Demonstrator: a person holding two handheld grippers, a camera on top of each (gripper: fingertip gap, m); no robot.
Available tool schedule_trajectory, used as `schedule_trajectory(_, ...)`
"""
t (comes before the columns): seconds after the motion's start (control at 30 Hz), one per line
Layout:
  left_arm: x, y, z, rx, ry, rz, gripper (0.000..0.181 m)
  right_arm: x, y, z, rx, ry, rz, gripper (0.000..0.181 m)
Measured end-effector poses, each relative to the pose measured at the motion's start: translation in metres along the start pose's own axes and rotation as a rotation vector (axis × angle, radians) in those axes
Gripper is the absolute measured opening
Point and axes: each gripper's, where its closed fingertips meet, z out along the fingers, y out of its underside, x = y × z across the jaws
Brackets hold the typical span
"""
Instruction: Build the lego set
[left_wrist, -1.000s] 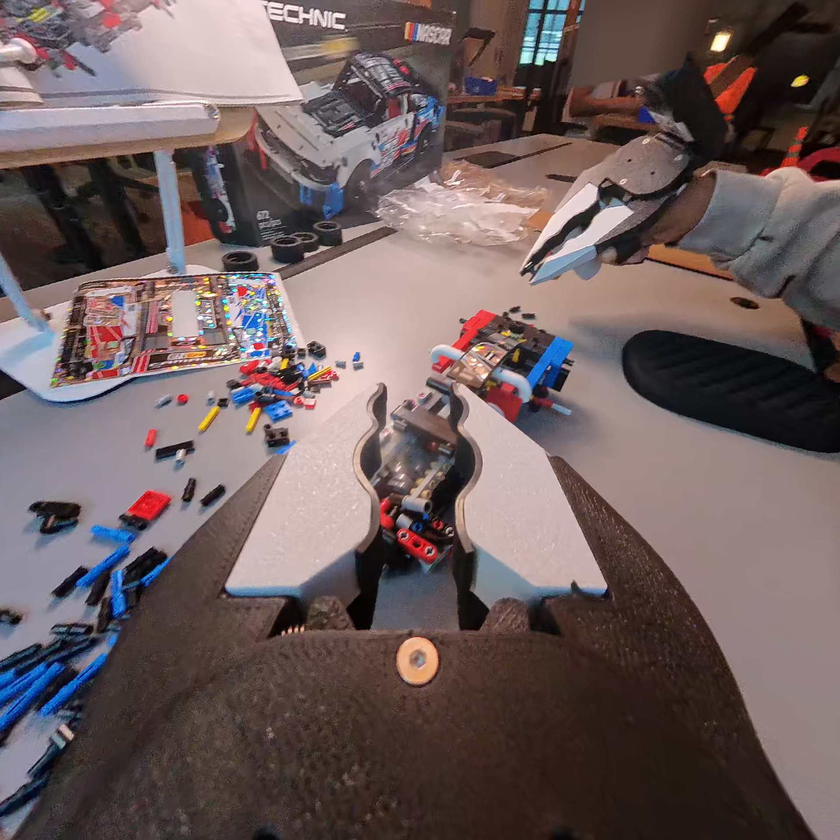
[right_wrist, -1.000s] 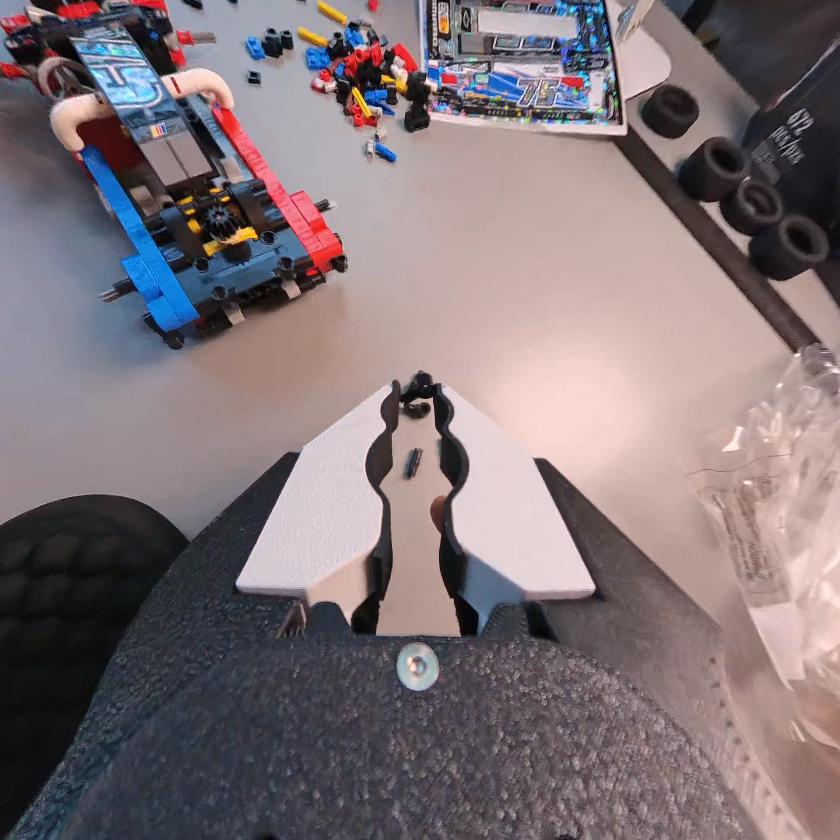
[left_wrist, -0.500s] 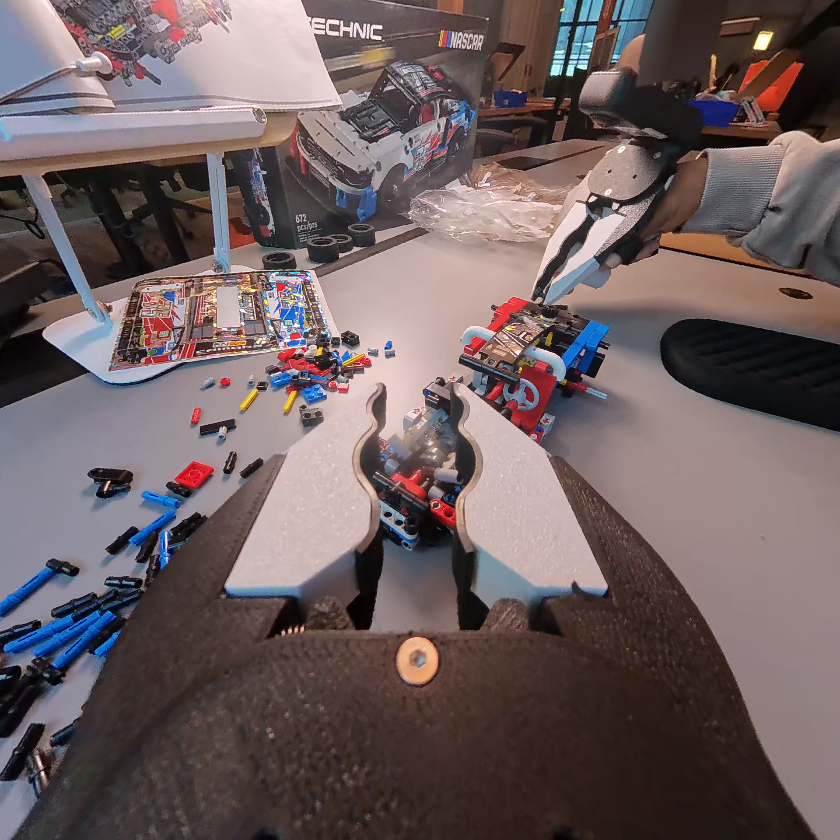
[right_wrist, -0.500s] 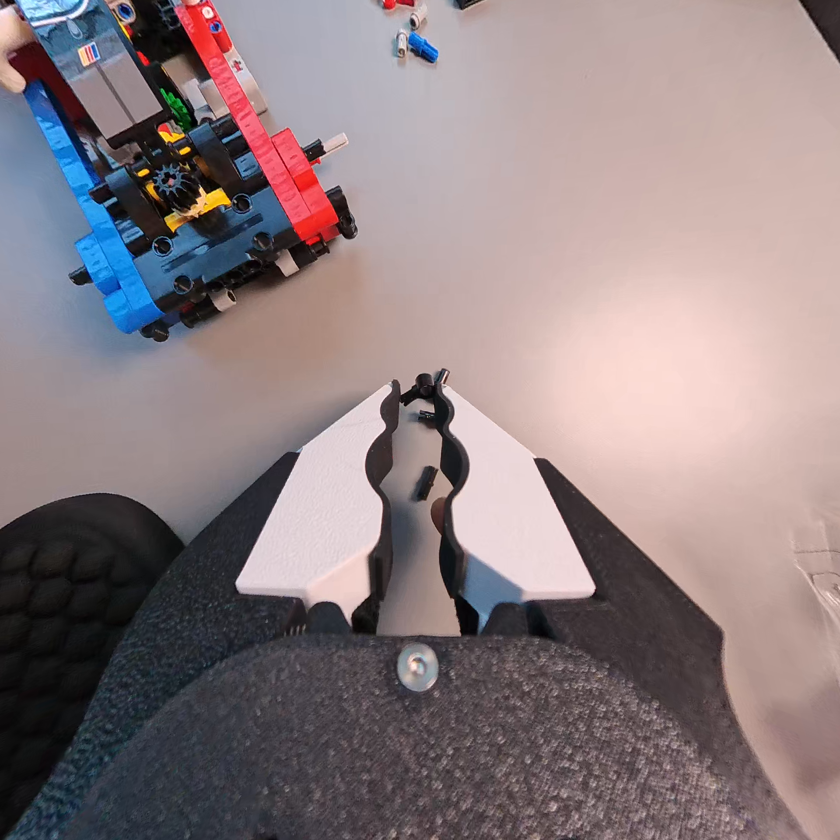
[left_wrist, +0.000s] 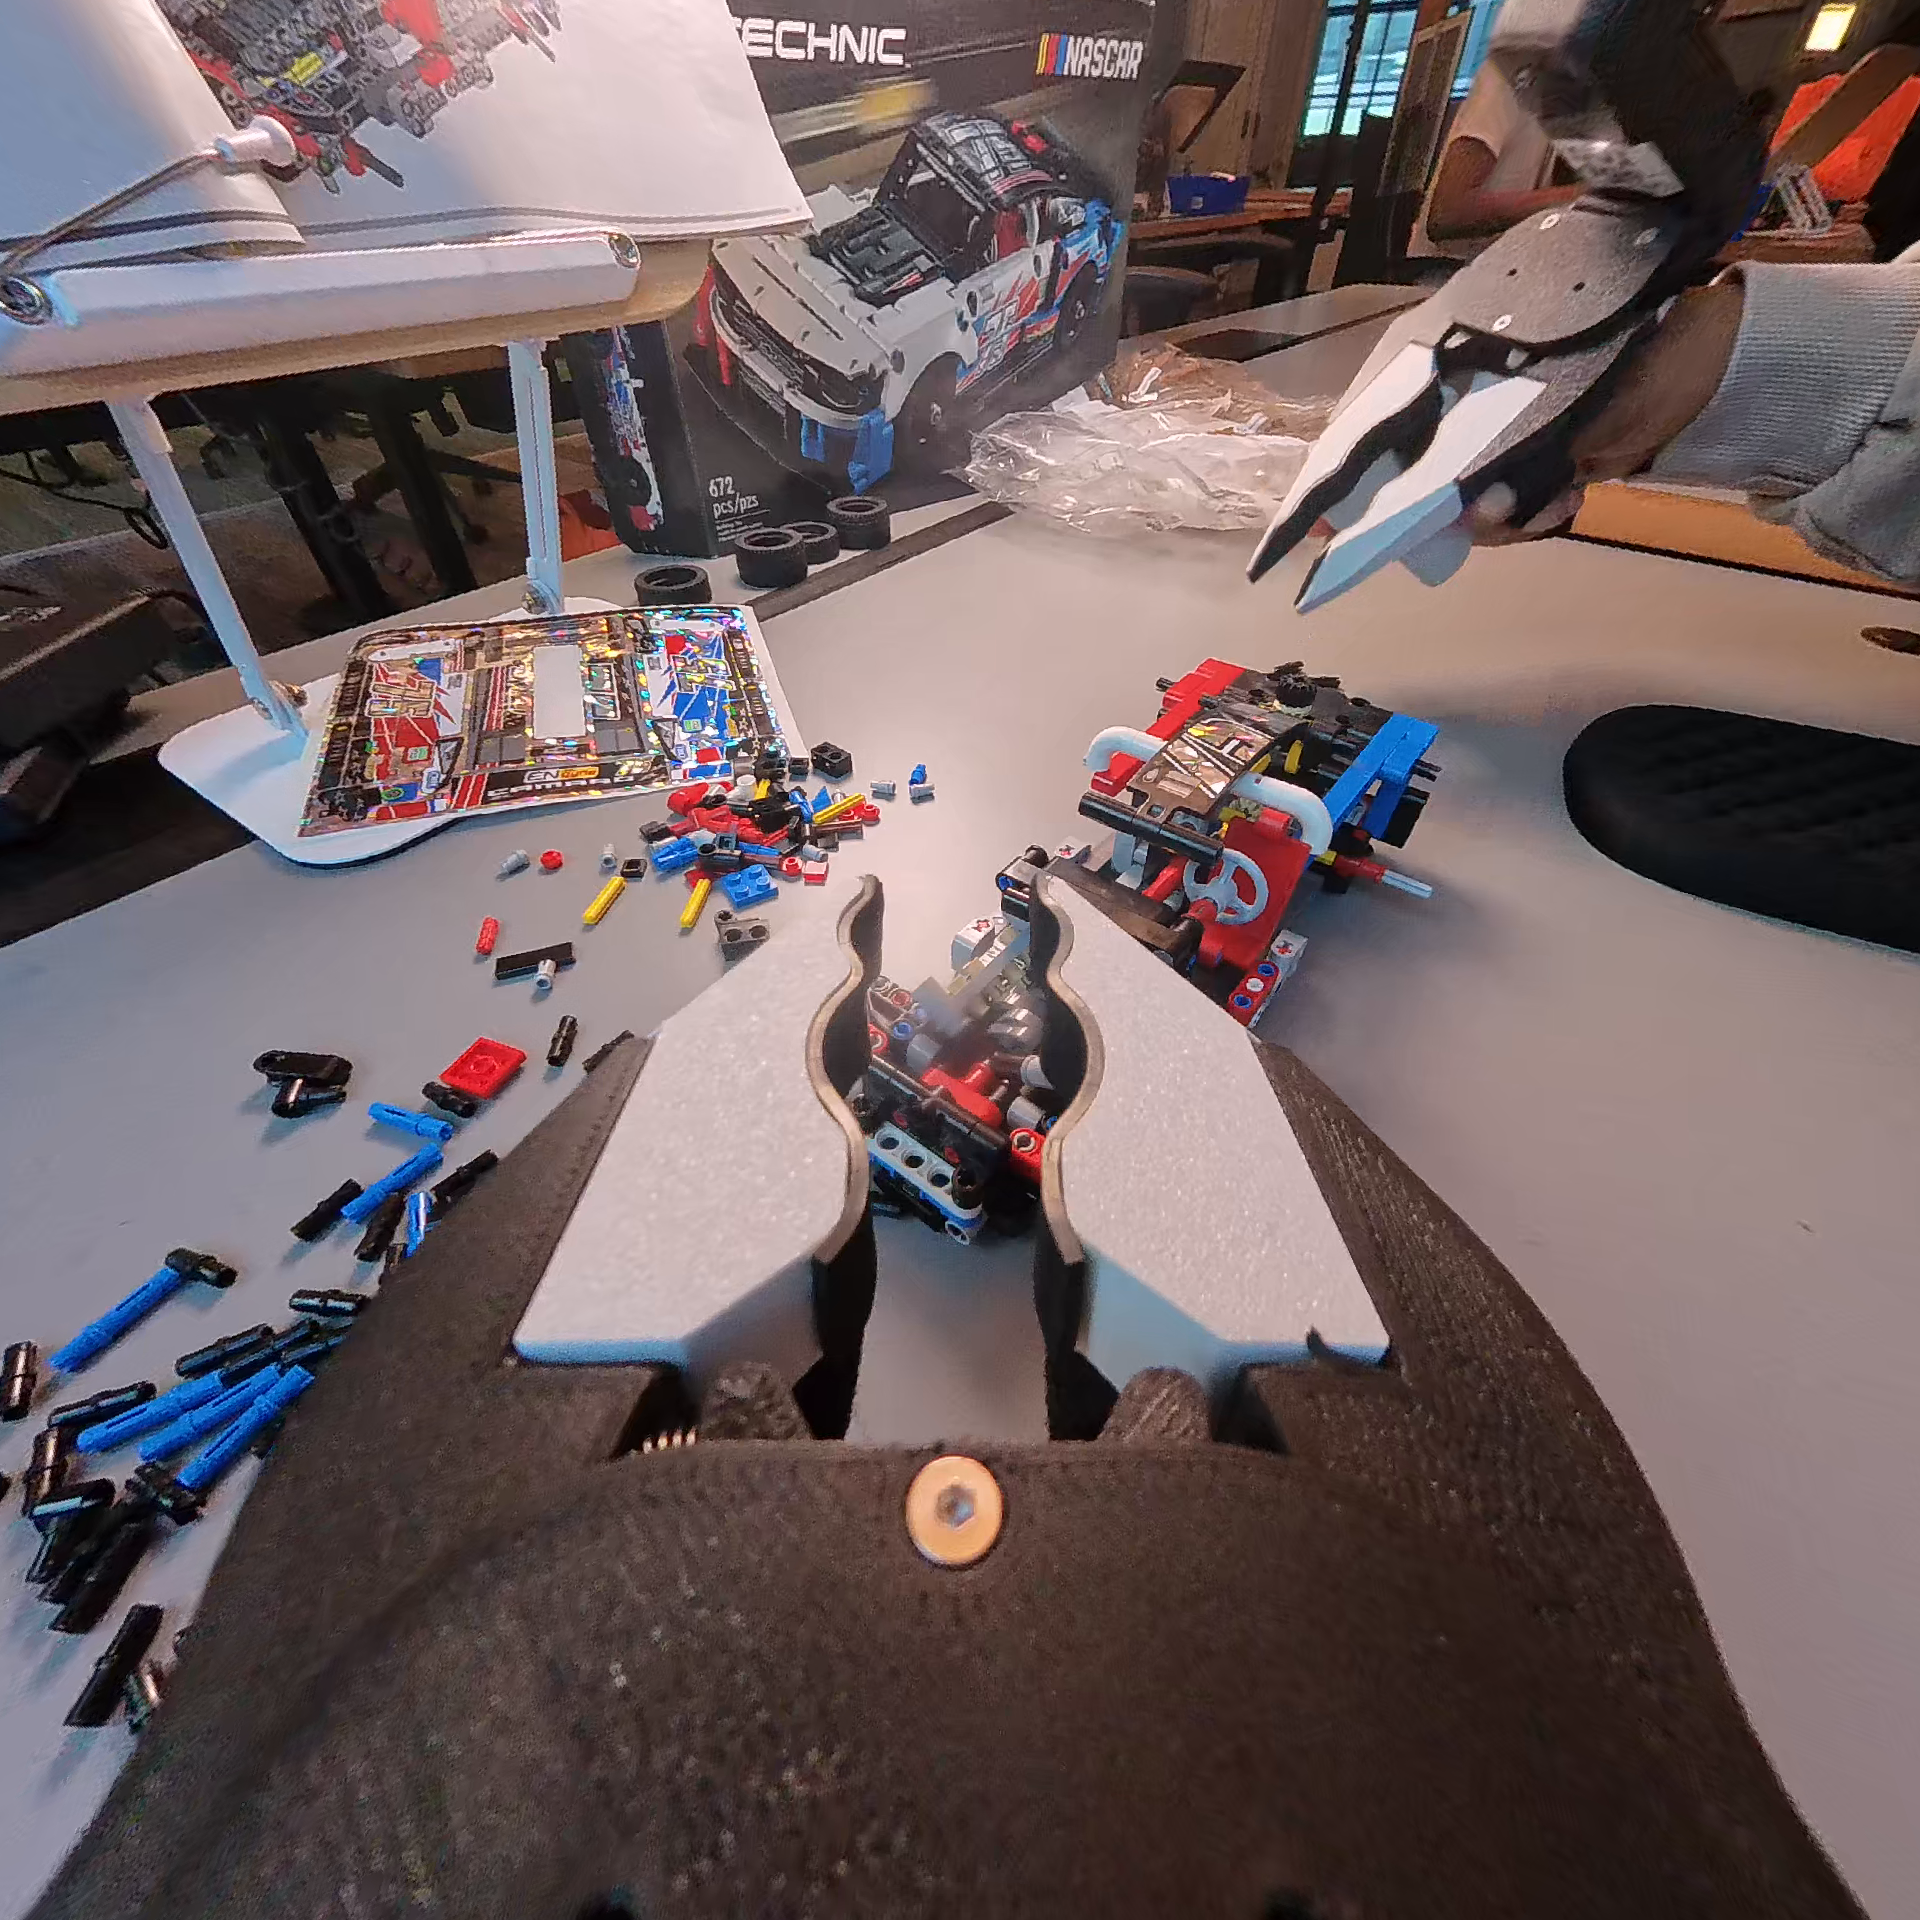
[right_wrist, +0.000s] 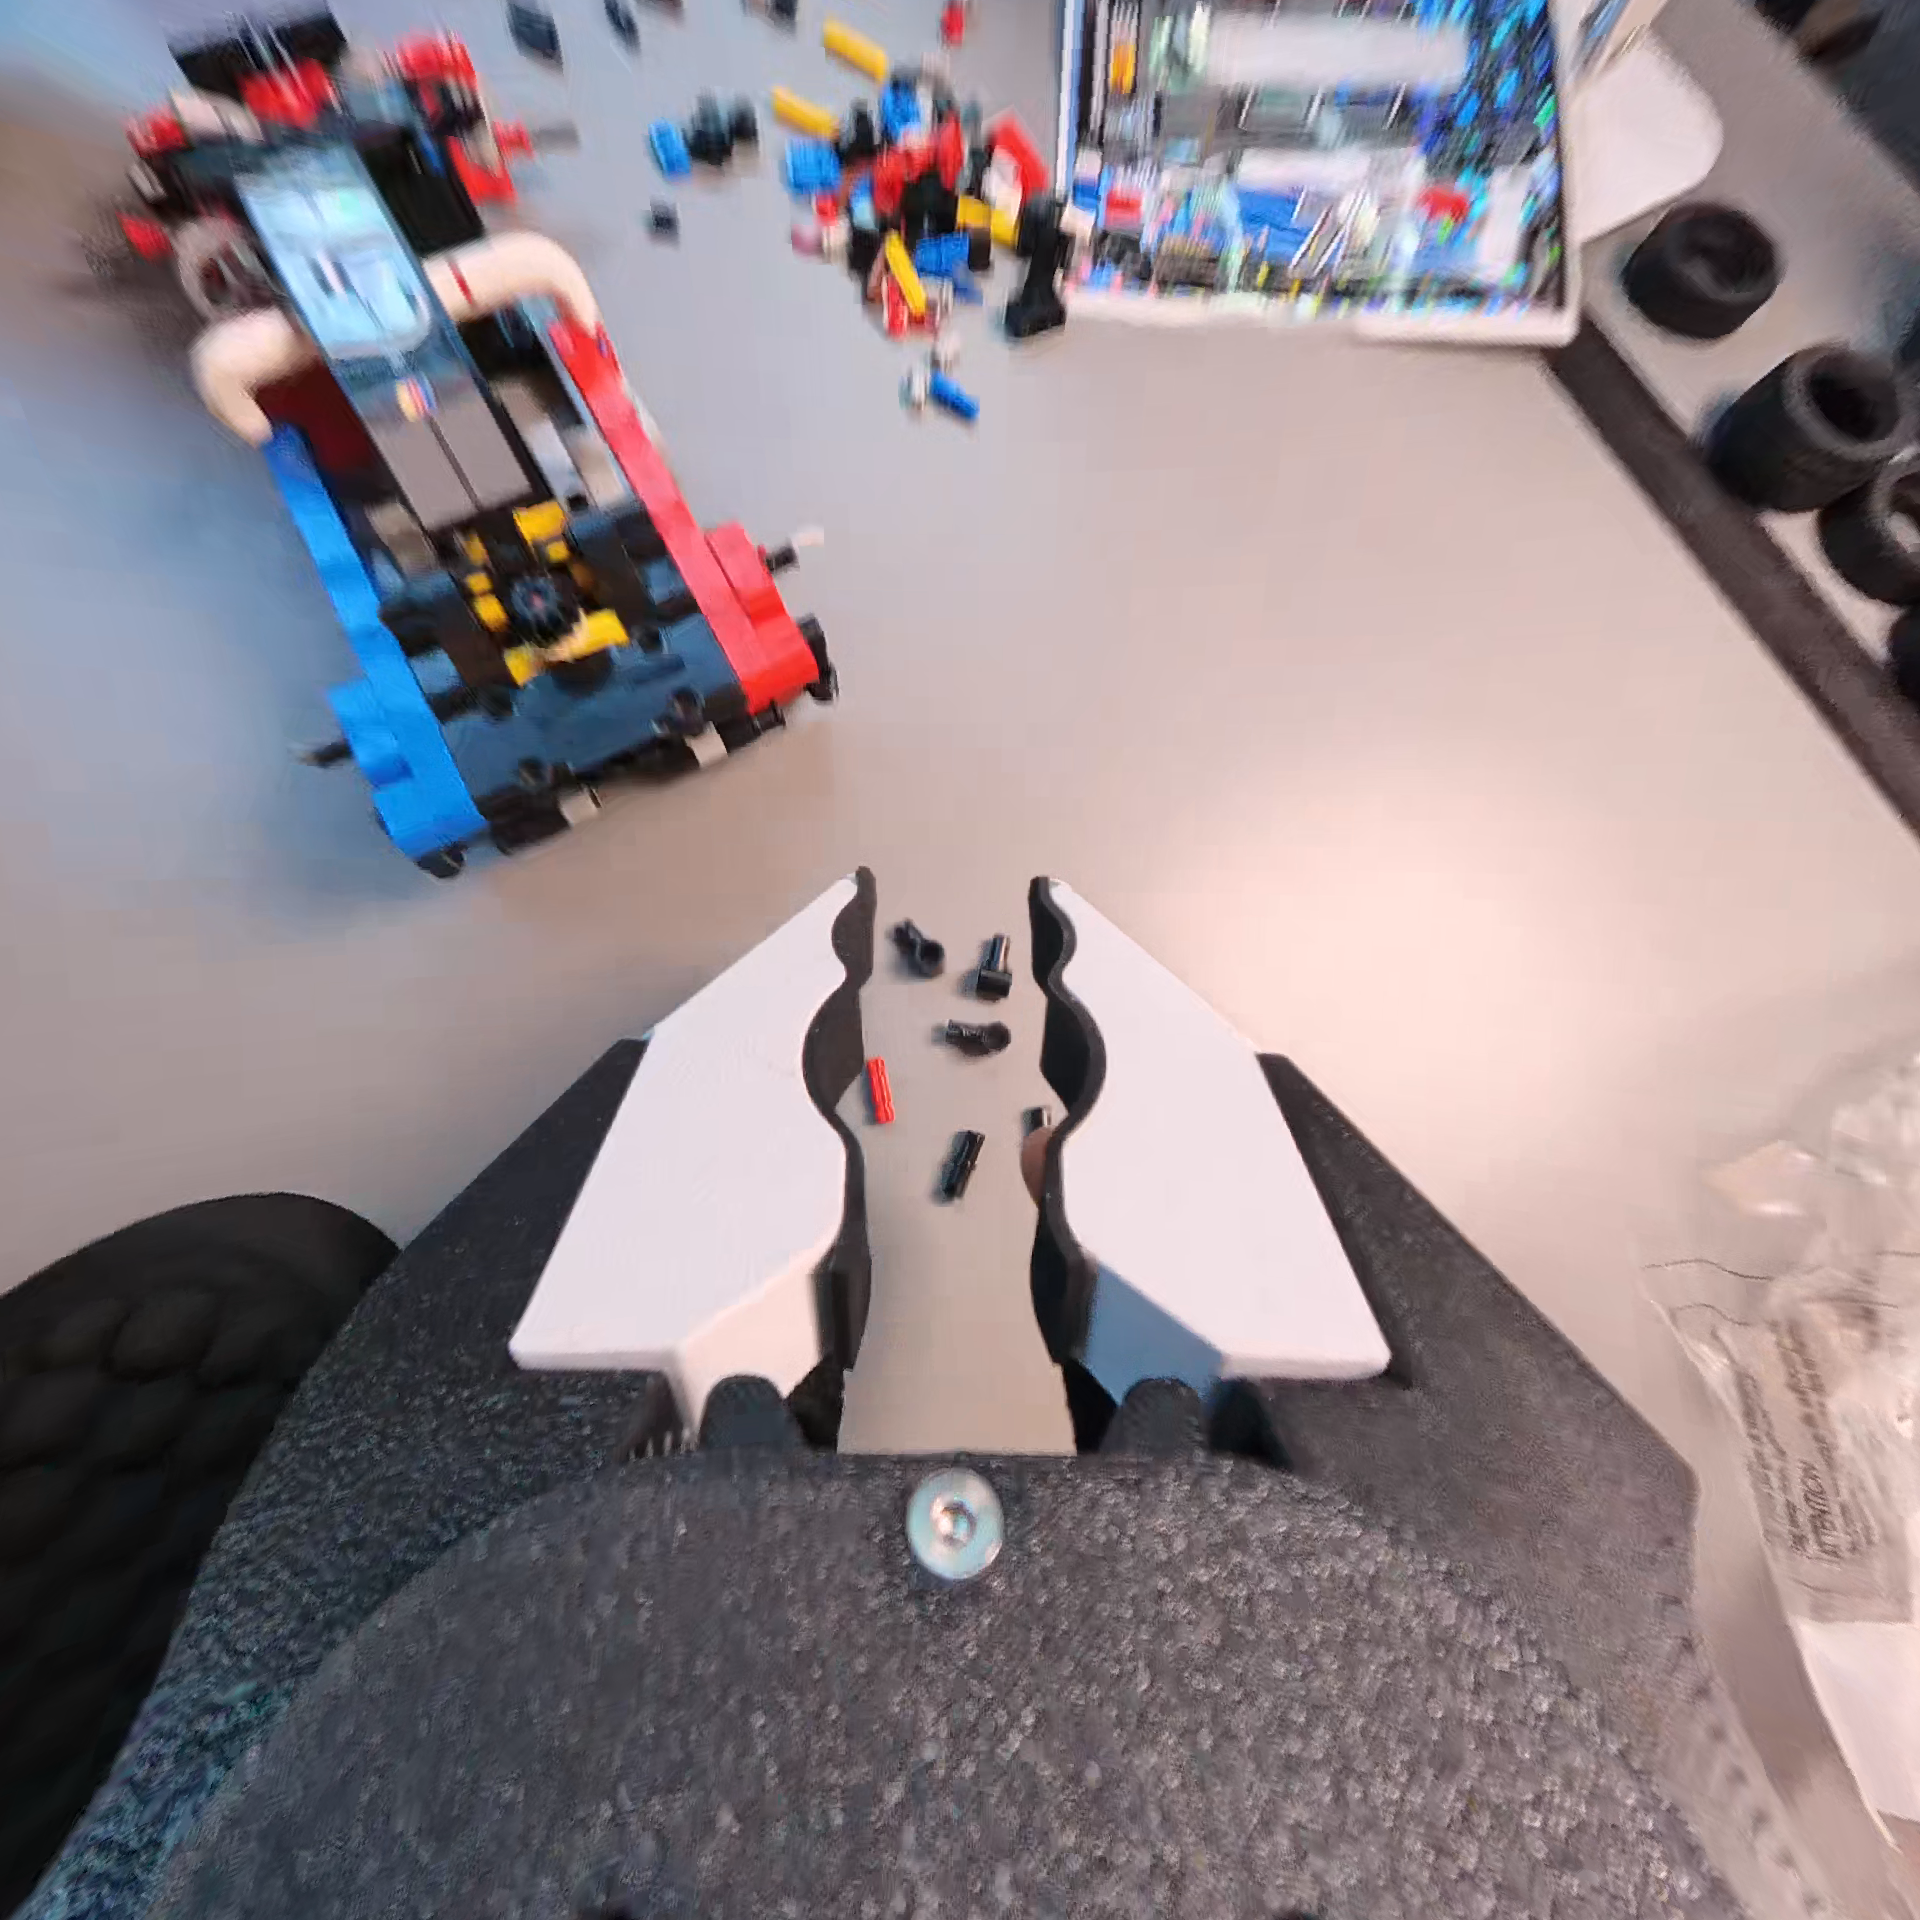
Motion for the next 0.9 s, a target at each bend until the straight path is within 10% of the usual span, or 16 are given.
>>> schedule_trajectory(0.37,-0.010,-0.009,-0.003,0.021,-0.033,-0.003,0.027,0.032,-0.025,-0.040,0.664,0.257,0.233,0.025)
schedule_trajectory(0.6,-0.038,-0.048,-0.009,-0.020,-0.073,0.079,0.033,0.032,-0.019,-0.039,0.675,0.246,0.230,0.025)
schedule_trajectory(0.9,-0.118,-0.039,0.000,-0.480,-0.045,0.181,0.029,0.017,-0.022,-0.041,0.645,0.264,0.141,0.025)
